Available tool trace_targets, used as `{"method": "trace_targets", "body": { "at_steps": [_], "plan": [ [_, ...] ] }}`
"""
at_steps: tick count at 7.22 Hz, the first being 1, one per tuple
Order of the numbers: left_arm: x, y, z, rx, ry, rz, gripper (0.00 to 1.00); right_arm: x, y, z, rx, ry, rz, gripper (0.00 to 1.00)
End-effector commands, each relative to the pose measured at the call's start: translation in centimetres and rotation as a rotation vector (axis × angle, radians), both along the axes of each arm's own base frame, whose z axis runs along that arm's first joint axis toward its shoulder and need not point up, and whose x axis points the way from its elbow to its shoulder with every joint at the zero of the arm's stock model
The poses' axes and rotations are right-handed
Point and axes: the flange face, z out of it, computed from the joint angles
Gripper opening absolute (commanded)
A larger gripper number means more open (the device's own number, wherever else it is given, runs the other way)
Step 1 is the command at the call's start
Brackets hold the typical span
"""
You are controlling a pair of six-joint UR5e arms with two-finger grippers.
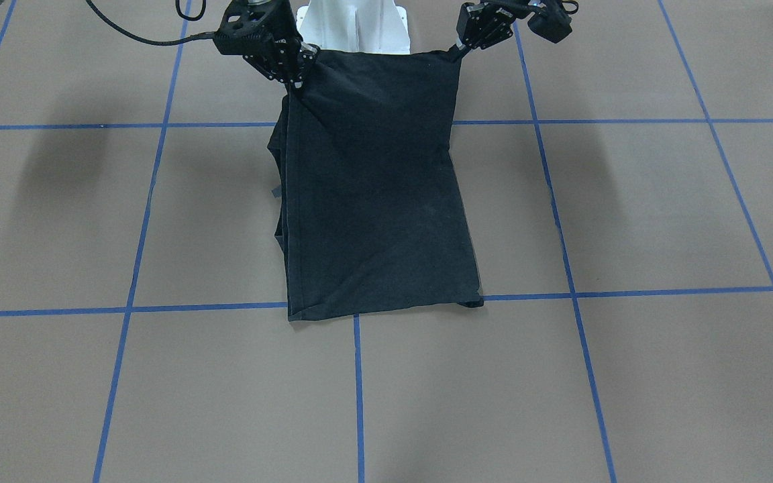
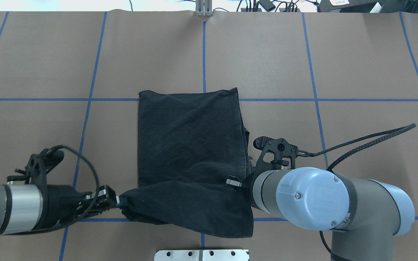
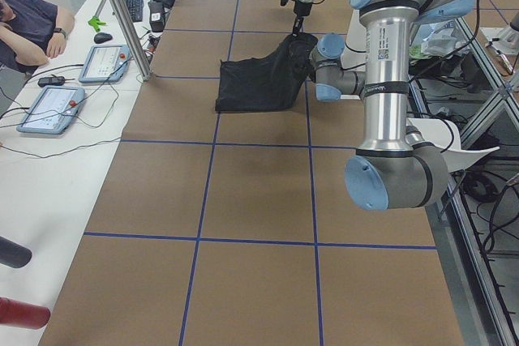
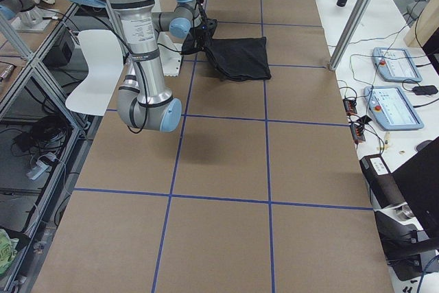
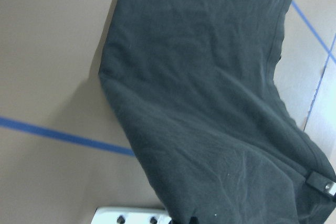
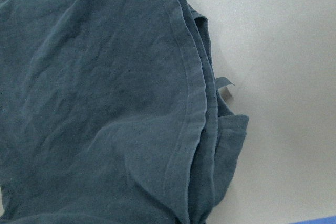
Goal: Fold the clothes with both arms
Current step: 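Fold the near half over toward the far edge with both grippers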
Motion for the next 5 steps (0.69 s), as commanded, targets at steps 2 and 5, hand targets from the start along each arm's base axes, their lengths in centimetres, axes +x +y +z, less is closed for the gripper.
{"method": "trace_targets", "body": {
  "at_steps": [2,5],
  "plan": [
    [1.3,-7.5,-6.0,0.090,-0.093,-0.070,0.00,-2.0,-6.0,-1.0,0.016,0.039,0.066,0.00],
    [3.3,-14.0,-3.5,0.147,-0.203,-0.130,0.00,-4.1,-11.4,-1.2,0.040,0.095,0.081,0.00]
  ]
}}
